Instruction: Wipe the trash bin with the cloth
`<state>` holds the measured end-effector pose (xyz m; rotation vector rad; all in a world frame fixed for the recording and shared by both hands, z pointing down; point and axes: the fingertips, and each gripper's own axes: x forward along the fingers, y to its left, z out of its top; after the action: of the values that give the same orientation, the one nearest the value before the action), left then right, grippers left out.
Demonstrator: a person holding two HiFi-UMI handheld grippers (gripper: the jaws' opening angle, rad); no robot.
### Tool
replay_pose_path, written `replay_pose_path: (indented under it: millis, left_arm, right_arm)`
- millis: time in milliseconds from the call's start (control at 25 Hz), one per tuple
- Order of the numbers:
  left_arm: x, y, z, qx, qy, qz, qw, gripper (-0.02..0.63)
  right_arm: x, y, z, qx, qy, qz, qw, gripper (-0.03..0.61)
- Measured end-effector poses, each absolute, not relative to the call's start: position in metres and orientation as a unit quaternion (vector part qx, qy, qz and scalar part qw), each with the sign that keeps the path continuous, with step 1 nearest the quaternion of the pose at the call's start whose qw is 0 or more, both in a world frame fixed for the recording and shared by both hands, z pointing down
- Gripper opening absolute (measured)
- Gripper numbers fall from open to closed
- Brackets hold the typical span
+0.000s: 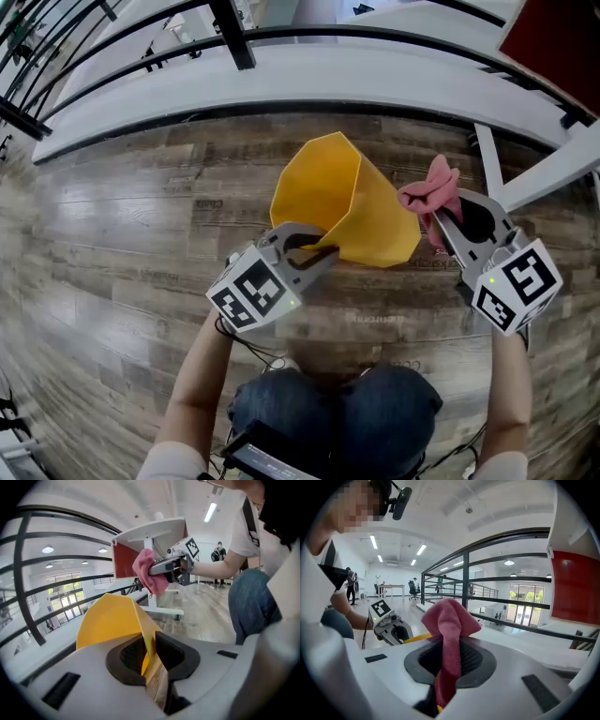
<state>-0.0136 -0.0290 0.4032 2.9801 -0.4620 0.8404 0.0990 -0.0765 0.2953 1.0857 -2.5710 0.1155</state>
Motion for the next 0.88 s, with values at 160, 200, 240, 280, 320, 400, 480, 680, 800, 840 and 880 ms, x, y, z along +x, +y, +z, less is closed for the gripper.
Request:
replay_pose_path:
  millis: [160, 200, 240, 280, 320, 400, 480, 680, 800, 840, 880]
  left_arm:
    - [-0.006, -0.034, 0.411, 0.962, -0.187, 0.178, 0.095, 0.055]
    - [-0.007, -0.034, 0.414, 0.962, -0.193, 0.155, 0.118, 0.052]
    - [-0.008, -0.033, 0.417, 0.961, -0.199, 0.135, 0.137, 0.051]
    - [-0.011, -0.031, 0.421, 0.960, -0.202, 0.118, 0.155, 0.049]
    - [-0.014, -0.028, 0.426, 0.959, -0.203, 0.105, 0.169, 0.047]
    - [-0.017, -0.023, 0.434, 0.957, -0.201, 0.088, 0.190, 0.041]
    - [-0.020, -0.019, 0.440, 0.955, -0.200, 0.074, 0.207, 0.039]
    - [-0.022, -0.021, 0.453, 0.938, -0.210, 0.023, 0.275, 0.035]
    - [-0.036, -0.022, 0.466, 0.918, -0.222, -0.020, 0.327, 0.034]
    - [-0.042, -0.021, 0.470, 0.912, -0.226, -0.029, 0.340, 0.034]
    - [-0.048, -0.021, 0.474, 0.908, -0.231, -0.034, 0.349, 0.034]
  right_arm:
    - [0.094, -0.078, 0.309, 0.368, -0.912, 0.063, 0.168, 0.043]
    - [0.092, -0.076, 0.317, 0.367, -0.912, 0.064, 0.174, 0.043]
    - [0.088, -0.074, 0.327, 0.367, -0.910, 0.064, 0.182, 0.043]
    - [0.082, -0.071, 0.338, 0.366, -0.909, 0.064, 0.188, 0.043]
    - [0.076, -0.068, 0.347, 0.365, -0.909, 0.065, 0.192, 0.043]
    - [0.064, -0.063, 0.360, 0.362, -0.909, 0.064, 0.197, 0.043]
    - [0.052, -0.059, 0.368, 0.360, -0.908, 0.052, 0.206, 0.043]
    - [0.031, -0.061, 0.377, 0.346, -0.913, 0.005, 0.216, 0.044]
    - [0.009, -0.056, 0.389, 0.328, -0.911, -0.028, 0.249, 0.044]
    - [-0.002, -0.053, 0.395, 0.319, -0.909, -0.039, 0.265, 0.044]
    - [-0.014, -0.049, 0.401, 0.310, -0.908, -0.048, 0.278, 0.044]
